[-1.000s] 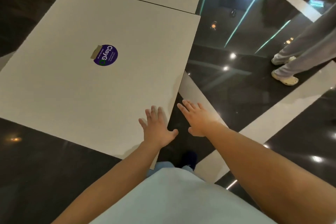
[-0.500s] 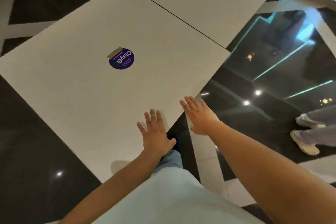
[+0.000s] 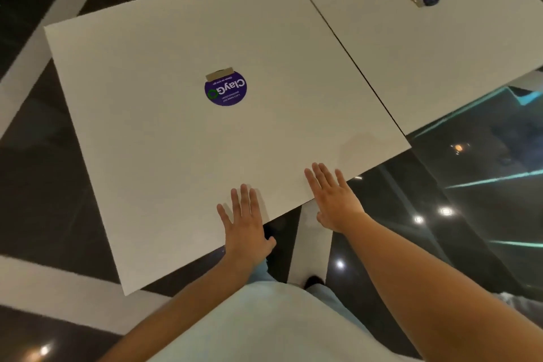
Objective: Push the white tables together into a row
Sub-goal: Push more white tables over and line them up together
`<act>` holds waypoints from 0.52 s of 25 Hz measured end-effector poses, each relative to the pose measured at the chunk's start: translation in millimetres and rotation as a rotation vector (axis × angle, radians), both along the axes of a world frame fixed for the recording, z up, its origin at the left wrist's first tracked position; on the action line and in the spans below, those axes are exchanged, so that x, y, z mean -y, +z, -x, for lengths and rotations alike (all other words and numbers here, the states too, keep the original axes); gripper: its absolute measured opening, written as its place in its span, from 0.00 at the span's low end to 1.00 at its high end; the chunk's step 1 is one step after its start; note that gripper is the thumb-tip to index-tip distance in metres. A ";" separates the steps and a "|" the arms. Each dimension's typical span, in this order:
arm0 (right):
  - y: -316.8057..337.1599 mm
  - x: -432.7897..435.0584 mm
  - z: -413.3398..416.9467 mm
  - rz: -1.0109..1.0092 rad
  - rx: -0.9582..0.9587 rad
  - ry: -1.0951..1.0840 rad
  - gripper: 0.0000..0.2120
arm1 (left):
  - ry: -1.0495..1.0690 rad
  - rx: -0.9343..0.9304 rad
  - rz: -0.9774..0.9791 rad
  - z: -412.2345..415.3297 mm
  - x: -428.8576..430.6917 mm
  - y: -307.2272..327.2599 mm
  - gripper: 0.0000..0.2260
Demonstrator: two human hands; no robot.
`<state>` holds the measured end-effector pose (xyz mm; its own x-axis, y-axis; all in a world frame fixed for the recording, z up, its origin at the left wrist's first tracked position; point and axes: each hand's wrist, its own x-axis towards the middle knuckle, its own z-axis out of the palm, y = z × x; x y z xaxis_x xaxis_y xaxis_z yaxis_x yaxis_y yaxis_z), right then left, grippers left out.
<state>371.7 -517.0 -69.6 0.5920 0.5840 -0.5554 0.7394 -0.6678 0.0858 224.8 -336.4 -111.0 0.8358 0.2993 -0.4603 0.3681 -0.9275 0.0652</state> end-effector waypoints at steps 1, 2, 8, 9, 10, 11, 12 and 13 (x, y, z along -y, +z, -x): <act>-4.1 6.7 -8.3 -0.001 0.012 0.041 0.46 | 0.022 -0.009 -0.010 -0.4 7.6 -2.7 0.56; -9.1 12.9 -15.4 -0.004 0.026 0.080 0.46 | 0.038 -0.009 -0.017 -1.3 15.0 -6.0 0.56; -56.3 23.1 -43.9 -0.058 0.081 0.311 0.47 | 0.181 0.053 -0.153 -4.3 33.7 -37.4 0.51; -64.9 19.6 -42.5 -0.087 0.105 0.336 0.47 | 0.190 0.069 -0.177 -2.2 33.5 -43.1 0.51; -71.7 16.4 -40.5 -0.117 0.125 0.345 0.47 | 0.191 0.086 -0.196 0.1 32.7 -47.9 0.50; -78.8 14.6 -40.1 -0.146 0.144 0.351 0.47 | 0.192 0.106 -0.217 2.8 30.2 -53.5 0.50; -84.9 13.7 -42.6 -0.170 0.169 0.362 0.47 | 0.187 0.123 -0.240 4.1 24.3 -58.8 0.50; -89.1 12.8 -46.6 -0.187 0.187 0.383 0.47 | 0.179 0.130 -0.259 4.6 16.6 -62.9 0.52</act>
<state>418.3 -529.8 -158.7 0.3943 0.8598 -0.3243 0.9190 -0.3666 0.1453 220.2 -353.1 -173.8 0.8063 0.5395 -0.2423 0.5305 -0.8409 -0.1069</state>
